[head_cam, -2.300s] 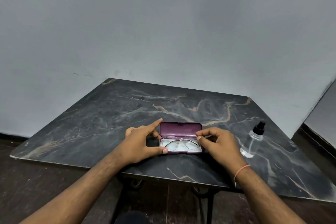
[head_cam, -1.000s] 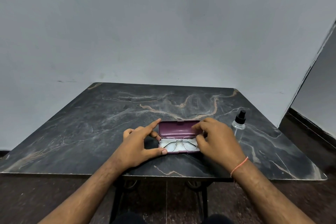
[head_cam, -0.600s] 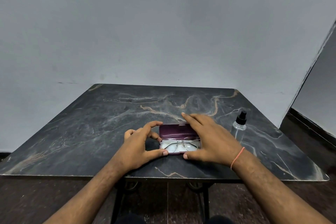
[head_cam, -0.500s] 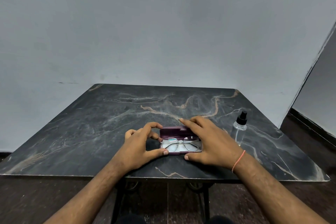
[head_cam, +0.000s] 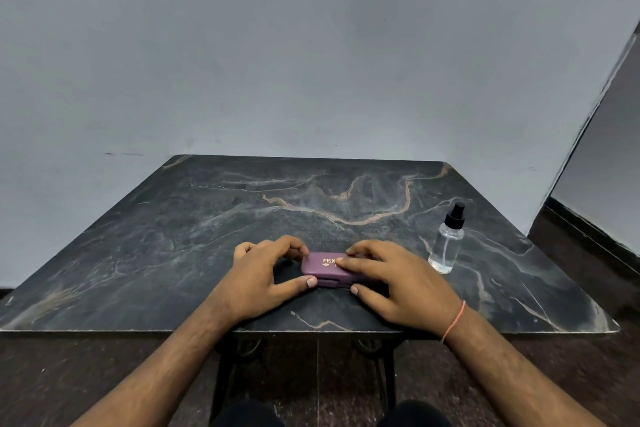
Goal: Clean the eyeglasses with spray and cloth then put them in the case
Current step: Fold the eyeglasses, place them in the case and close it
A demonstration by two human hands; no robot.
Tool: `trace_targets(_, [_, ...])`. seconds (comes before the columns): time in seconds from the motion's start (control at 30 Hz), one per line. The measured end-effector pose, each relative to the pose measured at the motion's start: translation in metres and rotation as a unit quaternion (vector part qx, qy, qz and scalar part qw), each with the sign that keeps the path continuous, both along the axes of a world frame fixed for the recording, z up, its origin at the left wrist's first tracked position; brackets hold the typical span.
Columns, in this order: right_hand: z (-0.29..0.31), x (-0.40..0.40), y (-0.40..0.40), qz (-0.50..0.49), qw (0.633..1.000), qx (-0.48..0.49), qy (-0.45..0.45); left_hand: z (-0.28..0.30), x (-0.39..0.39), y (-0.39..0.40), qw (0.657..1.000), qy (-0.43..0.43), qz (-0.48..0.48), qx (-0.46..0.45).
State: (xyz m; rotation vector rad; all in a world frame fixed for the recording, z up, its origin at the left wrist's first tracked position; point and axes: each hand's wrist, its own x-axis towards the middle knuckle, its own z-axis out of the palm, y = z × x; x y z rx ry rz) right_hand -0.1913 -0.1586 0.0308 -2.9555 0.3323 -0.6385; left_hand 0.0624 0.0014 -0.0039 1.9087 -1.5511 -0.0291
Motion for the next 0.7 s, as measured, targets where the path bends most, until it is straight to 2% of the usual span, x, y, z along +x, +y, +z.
trace_targets(0.5, [-0.009,0.002,0.006,0.015,0.994,0.061,-0.091,-0.002,0.002,-0.002,0.999,0.030,-0.014,-0.033])
trace_targets(0.7, [-0.013,0.003,0.005,0.011,0.992,0.083,-0.096,-0.001,0.003,-0.002,0.998,0.034,-0.023,-0.038])
